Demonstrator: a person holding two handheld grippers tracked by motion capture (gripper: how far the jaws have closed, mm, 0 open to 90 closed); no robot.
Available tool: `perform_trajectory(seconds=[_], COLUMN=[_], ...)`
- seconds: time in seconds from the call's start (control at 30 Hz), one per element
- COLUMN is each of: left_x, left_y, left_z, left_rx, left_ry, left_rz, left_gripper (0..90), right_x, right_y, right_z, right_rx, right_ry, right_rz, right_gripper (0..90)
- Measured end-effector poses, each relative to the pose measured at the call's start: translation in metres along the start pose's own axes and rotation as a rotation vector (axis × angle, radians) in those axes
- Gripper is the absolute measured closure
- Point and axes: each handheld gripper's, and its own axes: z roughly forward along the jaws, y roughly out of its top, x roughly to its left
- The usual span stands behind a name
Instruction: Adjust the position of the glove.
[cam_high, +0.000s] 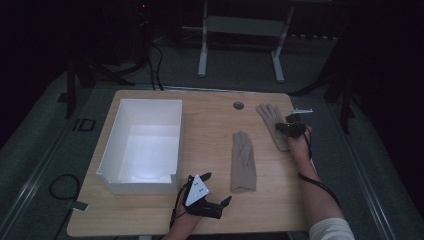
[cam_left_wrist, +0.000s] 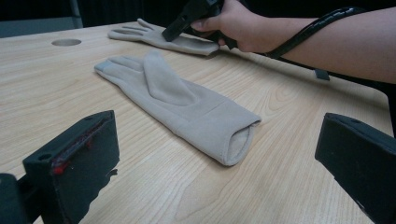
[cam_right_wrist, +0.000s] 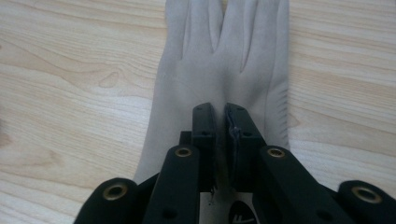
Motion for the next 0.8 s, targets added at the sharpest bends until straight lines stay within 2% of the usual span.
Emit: perform_trajectory(seconds=[0.03, 0.07, 0.1, 0.13, 0.17, 0.2, 0.23, 0.27, 0.3, 0.4, 0.43, 0.47, 0.5, 0.53, 0.57, 0.6, 0.63, 0.67, 0.77, 0.8], left_x=[0.000, 0.000, 0.000, 0.000, 0.000, 0.000, 0.000, 0.000, 0.000, 0.000, -0.001, -0.001, -0.001, -0.001, -0.001, -0.001, -0.001, -0.001, -0.001, -0.001], left_y=[0.000, 0.000, 0.000, 0.000, 0.000, 0.000, 0.000, 0.000, 0.000, 0.000, 0.000, 0.000, 0.000, 0.000, 0.000, 0.000, 0.000, 0.000, 0.000, 0.000], left_z=[0.000, 0.000, 0.000, 0.000, 0.000, 0.000, 0.000, 0.000, 0.000, 0.000, 0.000, 0.000, 0.000, 0.000, 0.000, 0.000, 0.000, 0.000, 0.000, 0.000], left_rx=[0.000, 0.000, 0.000, 0.000, 0.001, 0.001, 0.002, 0.002, 0.002, 0.001, 0.002, 0.002, 0.003, 0.003, 0.002, 0.002, 0.001, 0.001, 0.001, 0.001], left_ry=[0.001, 0.001, 0.000, 0.000, 0.001, 0.001, 0.002, 0.002, 0.002, 0.004, 0.005, 0.005, 0.004, 0.004, 0.005, 0.005, 0.004, 0.004, 0.006, 0.006], left_rz=[0.000, 0.000, -0.002, -0.002, 0.000, 0.000, 0.001, 0.001, 0.001, 0.004, 0.006, 0.006, 0.005, 0.005, 0.006, 0.006, 0.010, 0.010, 0.010, 0.010], left_gripper=[0.2, 0.2, 0.2, 0.2, 0.2, 0.2, 0.2, 0.2, 0.2, 0.2, 0.2, 0.2, 0.2, 0.2, 0.2, 0.2, 0.2, 0.2, 0.2, 0.2], right_x=[0.002, 0.002, 0.006, 0.006, 0.010, 0.010, 0.014, 0.014, 0.019, 0.023, 0.027, 0.027, 0.029, 0.029, 0.032, 0.032, 0.035, 0.035, 0.041, 0.041], right_y=[0.002, 0.002, 0.005, 0.005, 0.008, 0.008, 0.011, 0.011, 0.014, 0.015, 0.017, 0.017, 0.017, 0.017, 0.017, 0.017, 0.015, 0.015, 0.006, 0.006], right_z=[-0.006, -0.006, -0.015, -0.015, -0.025, -0.025, -0.036, -0.036, -0.049, -0.059, -0.071, -0.071, -0.082, -0.082, -0.093, -0.093, -0.103, -0.103, -0.121, -0.121], right_rx=[-0.015, -0.015, -0.040, -0.040, -0.063, -0.063, -0.085, -0.085, -0.104, -0.118, -0.133, -0.133, -0.150, -0.150, -0.161, -0.161, -0.168, -0.168, -0.171, -0.171], right_ry=[-0.005, -0.005, -0.010, -0.010, -0.024, -0.024, -0.032, -0.032, -0.040, -0.046, -0.063, -0.063, -0.067, -0.067, -0.079, -0.079, -0.084, -0.084, -0.098, -0.098], right_rz=[0.025, 0.025, 0.043, 0.043, 0.059, 0.059, 0.077, 0.077, 0.096, 0.106, 0.114, 0.114, 0.135, 0.135, 0.144, 0.144, 0.152, 0.152, 0.179, 0.179], right_gripper=[83.7, 83.7, 83.7, 83.7, 83.7, 83.7, 83.8, 83.8, 83.7, 83.8, 83.8, 83.8, 83.8, 83.8, 83.8, 83.8, 83.8, 83.8, 83.7, 83.7])
